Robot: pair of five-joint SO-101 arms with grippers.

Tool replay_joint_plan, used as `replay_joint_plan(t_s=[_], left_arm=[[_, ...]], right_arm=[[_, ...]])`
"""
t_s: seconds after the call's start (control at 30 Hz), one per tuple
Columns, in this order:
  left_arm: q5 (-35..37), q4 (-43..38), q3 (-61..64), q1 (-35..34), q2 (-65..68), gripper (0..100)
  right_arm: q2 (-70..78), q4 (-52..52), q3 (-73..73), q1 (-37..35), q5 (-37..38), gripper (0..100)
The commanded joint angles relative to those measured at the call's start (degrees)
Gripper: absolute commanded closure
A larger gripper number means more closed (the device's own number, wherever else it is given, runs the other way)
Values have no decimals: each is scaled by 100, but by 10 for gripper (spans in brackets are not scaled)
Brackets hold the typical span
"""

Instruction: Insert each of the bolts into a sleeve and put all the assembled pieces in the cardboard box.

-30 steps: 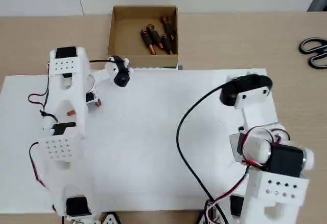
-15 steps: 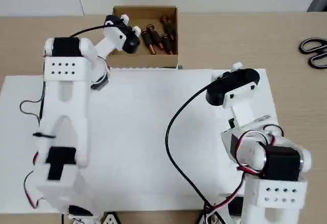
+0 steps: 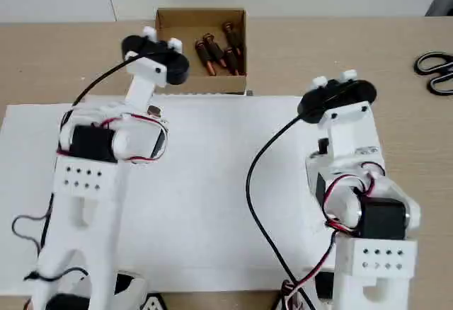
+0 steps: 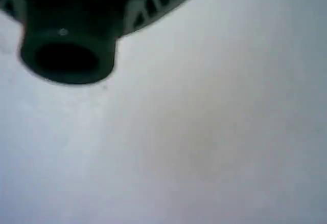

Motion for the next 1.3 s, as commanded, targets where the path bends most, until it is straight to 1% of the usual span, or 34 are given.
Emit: replay_joint_plan(t_s=[0.0,0.1,0.17,0.47,0.63,0.87,1.13,1.27], left_arm=[[897,-879,769,35,-791,995],[1530,-1371,1314,35,-1178,995],[1925,-1644,1569,35,-1407,995],[3420,-2681,2756,35,-2163,995],[3921,-2884,3152,44,-2673,994],[4659,-2884,3196,35,-3367,994],[5433,-2857,3204,35,-3560,994],[5574,-2892,3407,44,-3560,994]], right_arm=[[-92,-541,176,-505,-484,995],[-92,-919,475,-1007,-976,995],[-92,-1200,633,-1332,-1152,995],[-92,-2545,1556,-2774,-1178,995],[-92,-3002,1960,-3380,-1169,995],[-92,-3451,2163,-3723,-1160,995],[-84,-4031,2286,-3996,-1152,995],[-101,-4453,2734,-3978,-774,995]])
